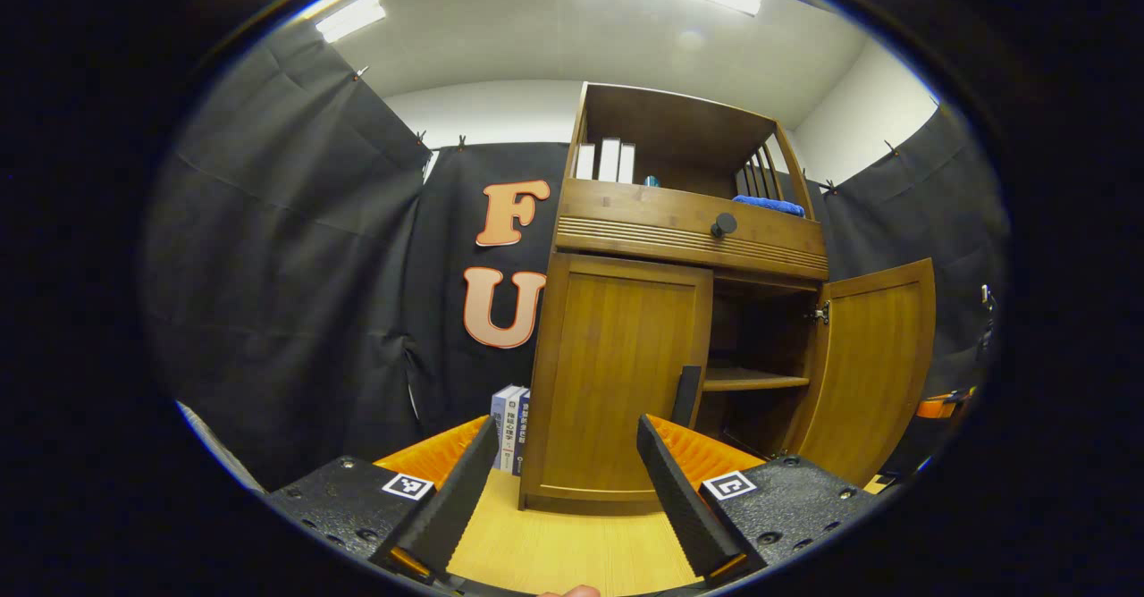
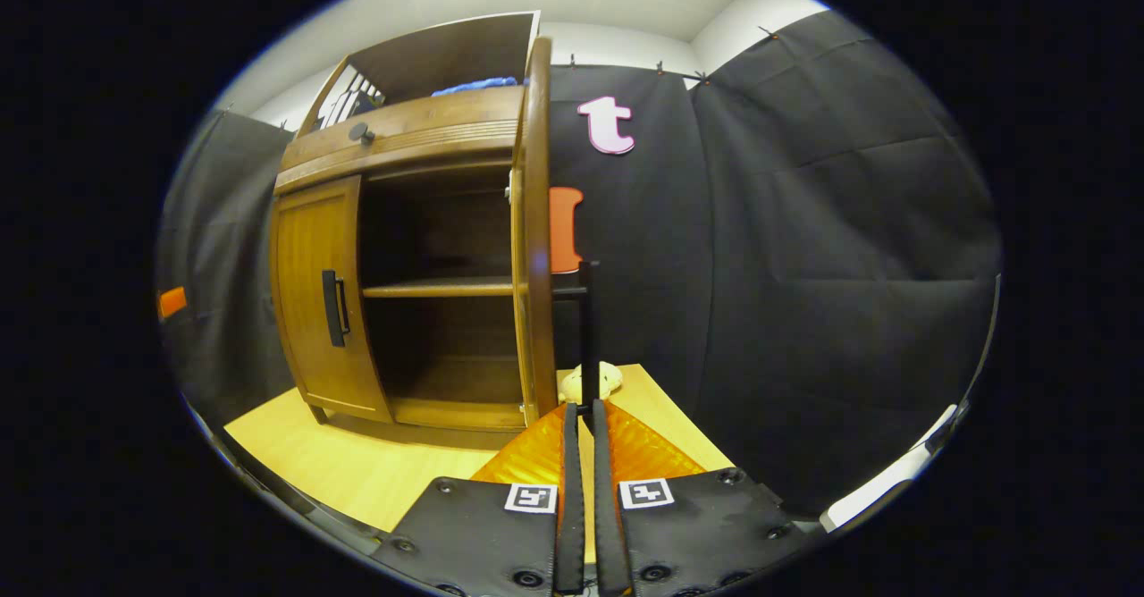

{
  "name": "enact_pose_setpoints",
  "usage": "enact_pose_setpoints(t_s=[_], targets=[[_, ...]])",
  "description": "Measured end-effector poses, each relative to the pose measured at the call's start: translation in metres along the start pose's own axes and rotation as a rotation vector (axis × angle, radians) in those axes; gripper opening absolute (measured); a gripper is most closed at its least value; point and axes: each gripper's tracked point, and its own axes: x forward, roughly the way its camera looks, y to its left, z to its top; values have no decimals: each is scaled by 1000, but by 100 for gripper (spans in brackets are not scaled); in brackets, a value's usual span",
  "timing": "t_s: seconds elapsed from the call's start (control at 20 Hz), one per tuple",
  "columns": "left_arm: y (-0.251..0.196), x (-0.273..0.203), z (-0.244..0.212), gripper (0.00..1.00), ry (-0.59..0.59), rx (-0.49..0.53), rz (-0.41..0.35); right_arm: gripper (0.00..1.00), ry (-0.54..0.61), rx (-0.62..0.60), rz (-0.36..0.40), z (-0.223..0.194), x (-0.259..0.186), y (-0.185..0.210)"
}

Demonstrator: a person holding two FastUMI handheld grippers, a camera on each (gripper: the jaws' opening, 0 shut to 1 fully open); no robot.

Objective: Open the right door of the double-door shoe cabinet with the right hand, and open the left door with the left hand.

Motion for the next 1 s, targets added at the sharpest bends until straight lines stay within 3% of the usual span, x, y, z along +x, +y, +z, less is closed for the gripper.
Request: enact_pose_setpoints(t_s=[0.1, 0.25, 0.3, 0.4, 0.5, 0.6, 0.65, 0.7, 0.8, 0.95, 1.0], targets=[[-9, 9, -8, 97, 24, -3, -37, 12, -11, -12, -15, 8, -18, 9], [-25, 24, -16, 92, 37, -10, -89, 12, -4, -51, -9, 16, -41, 39], [-29, 30, -17, 97, 38, -9, -101, 12, 1, -52, -1, 16, -46, 51], [-40, 45, -19, 92, 36, -7, -121, 12, -3, -20, 36, 19, -53, 82], [-53, 65, -25, 97, 49, -17, -136, 12, 0, 22, 49, 21, -59, 106], [-67, 88, -27, 94, 48, -41, -149, 12, -20, 27, 30, 31, -60, 119], [-76, 101, -26, 94, 42, -63, -162, 24, -32, 28, 27, 34, -60, 123], [-85, 114, -25, 92, 33, -89, -182, 24, -36, 25, 32, 34, -63, 128], [-101, 138, -35, 97, 64, -113, -214, 22, -36, 7, 29, 34, -67, 132], [-114, 168, -45, 92, 83, -98, -234, 47, -35, -6, 8, 33, -74, 131], [-119, 179, -48, 98, 87, -86, -240, 55, -36, -3, -6, 32, -75, 128]])
